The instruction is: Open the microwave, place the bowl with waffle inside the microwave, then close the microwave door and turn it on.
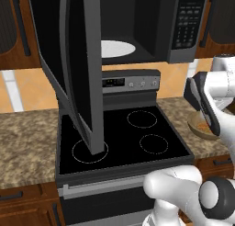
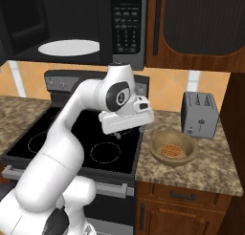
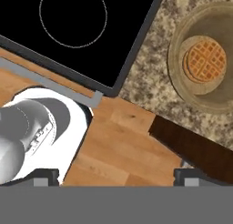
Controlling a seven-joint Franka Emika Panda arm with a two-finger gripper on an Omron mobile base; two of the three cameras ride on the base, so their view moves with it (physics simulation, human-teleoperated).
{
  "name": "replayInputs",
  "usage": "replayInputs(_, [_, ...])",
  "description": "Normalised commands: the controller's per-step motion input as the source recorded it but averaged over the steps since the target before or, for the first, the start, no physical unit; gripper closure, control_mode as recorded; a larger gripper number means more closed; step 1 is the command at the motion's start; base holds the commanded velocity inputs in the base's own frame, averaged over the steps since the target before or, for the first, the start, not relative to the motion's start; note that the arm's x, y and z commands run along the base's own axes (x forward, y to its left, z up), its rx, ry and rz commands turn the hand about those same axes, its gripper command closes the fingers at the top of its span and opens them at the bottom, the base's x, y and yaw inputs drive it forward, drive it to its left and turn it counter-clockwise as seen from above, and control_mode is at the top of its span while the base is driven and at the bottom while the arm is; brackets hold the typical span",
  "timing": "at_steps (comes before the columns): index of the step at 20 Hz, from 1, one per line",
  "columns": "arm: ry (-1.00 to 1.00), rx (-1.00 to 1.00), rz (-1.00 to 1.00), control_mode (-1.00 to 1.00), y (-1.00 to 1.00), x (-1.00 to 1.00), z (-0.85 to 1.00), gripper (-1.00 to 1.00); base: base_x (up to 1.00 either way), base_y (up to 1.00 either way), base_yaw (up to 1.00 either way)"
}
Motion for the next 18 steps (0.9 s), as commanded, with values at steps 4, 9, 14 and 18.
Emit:
replayInputs(4, [0.00,0.03,0.15,-1.00,-0.52,0.67,-0.73,-1.00,0.00,0.00,0.00])
replayInputs(9, [-0.01,0.06,0.06,-1.00,-0.49,0.45,-0.61,-1.00,0.00,0.00,0.00])
replayInputs(14, [0.00,0.01,0.00,-1.00,-0.30,0.50,-0.56,-1.00,0.00,0.00,0.00])
replayInputs(18, [0.00,0.00,0.00,-1.00,-0.08,0.43,-0.53,-1.00,0.00,0.00,0.00])
